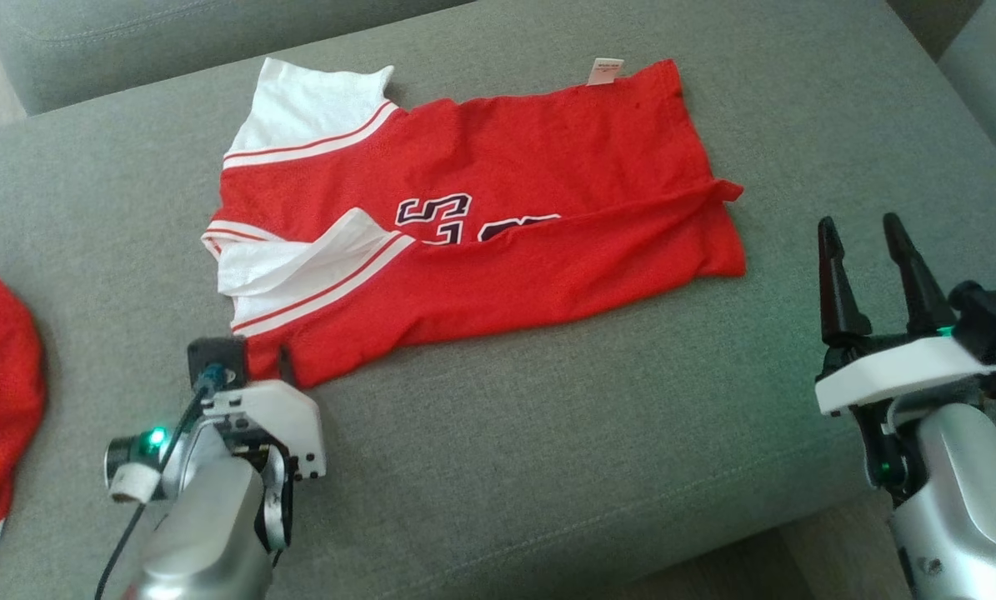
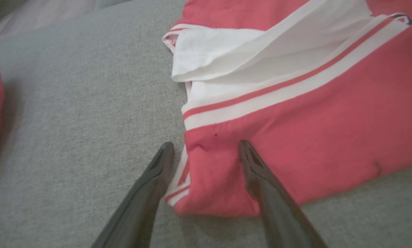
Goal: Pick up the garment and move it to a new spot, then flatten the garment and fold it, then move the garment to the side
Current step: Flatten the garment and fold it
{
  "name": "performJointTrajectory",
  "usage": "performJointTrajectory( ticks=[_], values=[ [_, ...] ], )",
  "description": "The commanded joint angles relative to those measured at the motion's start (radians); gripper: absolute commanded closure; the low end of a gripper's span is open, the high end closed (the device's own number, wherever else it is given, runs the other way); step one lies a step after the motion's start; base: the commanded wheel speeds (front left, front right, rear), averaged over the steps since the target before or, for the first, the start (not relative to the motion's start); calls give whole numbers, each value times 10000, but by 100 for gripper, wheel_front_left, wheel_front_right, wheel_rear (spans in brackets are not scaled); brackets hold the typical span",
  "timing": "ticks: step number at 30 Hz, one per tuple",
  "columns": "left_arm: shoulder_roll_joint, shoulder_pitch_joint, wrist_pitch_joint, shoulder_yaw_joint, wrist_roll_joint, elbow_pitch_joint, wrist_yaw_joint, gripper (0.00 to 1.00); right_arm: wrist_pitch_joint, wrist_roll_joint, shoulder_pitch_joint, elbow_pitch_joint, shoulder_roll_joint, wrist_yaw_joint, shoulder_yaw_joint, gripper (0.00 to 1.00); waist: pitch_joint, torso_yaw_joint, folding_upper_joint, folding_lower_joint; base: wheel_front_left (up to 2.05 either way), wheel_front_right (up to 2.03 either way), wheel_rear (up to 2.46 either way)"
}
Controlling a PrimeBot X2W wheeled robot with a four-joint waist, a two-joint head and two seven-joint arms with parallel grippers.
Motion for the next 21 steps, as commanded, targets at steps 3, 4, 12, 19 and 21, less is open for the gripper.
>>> performJointTrajectory(
  ticks=[3,4,12,19,21],
  values=[
    [247,-349,328,139,2,28,-154,0,60,-89,-88,-403,-6,-9,162,0,27,51,0,0,0,0,0],
    [242,-360,448,71,-11,77,-260,0,65,-91,-92,-411,7,-9,172,0,35,68,0,0,0,0,0],
    [195,-562,206,-53,-178,-419,-764,100,348,-17,-121,-71,39,-9,0,0,118,444,0,0,0,0,0],
    [322,-390,-559,-167,-36,-1673,-746,100,952,42,-372,1058,134,-9,-393,0,38,866,0,0,0,0,0],
    [342,-301,-585,-273,23,-2098,-754,100,1105,30,-503,1465,123,-9,-509,0,43,1017,0,0,0,0,0]
  ],
)
